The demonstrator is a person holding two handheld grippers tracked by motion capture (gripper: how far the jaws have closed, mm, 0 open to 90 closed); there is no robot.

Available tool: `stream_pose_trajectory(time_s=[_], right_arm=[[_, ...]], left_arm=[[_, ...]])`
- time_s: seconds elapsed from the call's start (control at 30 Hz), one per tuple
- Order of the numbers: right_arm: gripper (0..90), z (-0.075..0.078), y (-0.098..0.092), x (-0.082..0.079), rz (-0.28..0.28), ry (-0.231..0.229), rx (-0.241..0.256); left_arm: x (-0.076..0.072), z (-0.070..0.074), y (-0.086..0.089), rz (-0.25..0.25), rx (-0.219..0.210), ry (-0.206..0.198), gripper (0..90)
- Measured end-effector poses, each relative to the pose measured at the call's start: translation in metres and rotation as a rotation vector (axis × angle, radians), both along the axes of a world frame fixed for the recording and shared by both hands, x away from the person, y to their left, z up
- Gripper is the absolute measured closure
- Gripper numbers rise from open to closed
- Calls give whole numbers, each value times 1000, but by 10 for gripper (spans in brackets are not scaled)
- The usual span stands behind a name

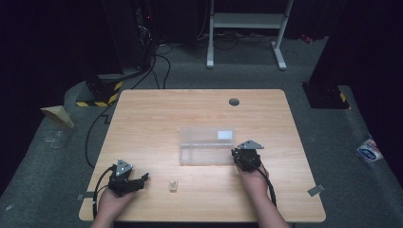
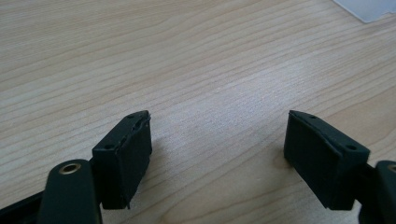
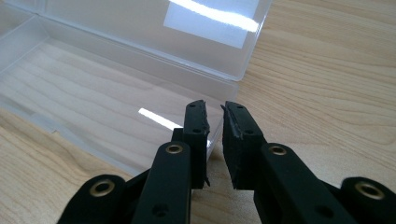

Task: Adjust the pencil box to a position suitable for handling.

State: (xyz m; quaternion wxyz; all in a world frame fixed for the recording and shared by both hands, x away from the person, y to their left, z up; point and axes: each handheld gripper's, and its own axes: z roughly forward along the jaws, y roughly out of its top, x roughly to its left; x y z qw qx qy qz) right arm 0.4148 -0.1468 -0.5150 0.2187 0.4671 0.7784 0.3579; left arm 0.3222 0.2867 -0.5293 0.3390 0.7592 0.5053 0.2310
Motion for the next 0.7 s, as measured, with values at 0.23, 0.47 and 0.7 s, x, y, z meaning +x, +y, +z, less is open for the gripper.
stream_pose_trajectory(time_s=[0.23, 0.47, 0.7], right_arm=[[787, 0, 3, -1, 9, 0, 0], [772, 1, 3, -2, 6, -4, 11], [724, 7, -1, -6, -1, -27, 27]], left_arm=[[-3, 0, 0, 1, -1, 0, 240], [-5, 0, 0, 0, 0, 3, 240], [-5, 0, 0, -2, -1, 3, 240]])
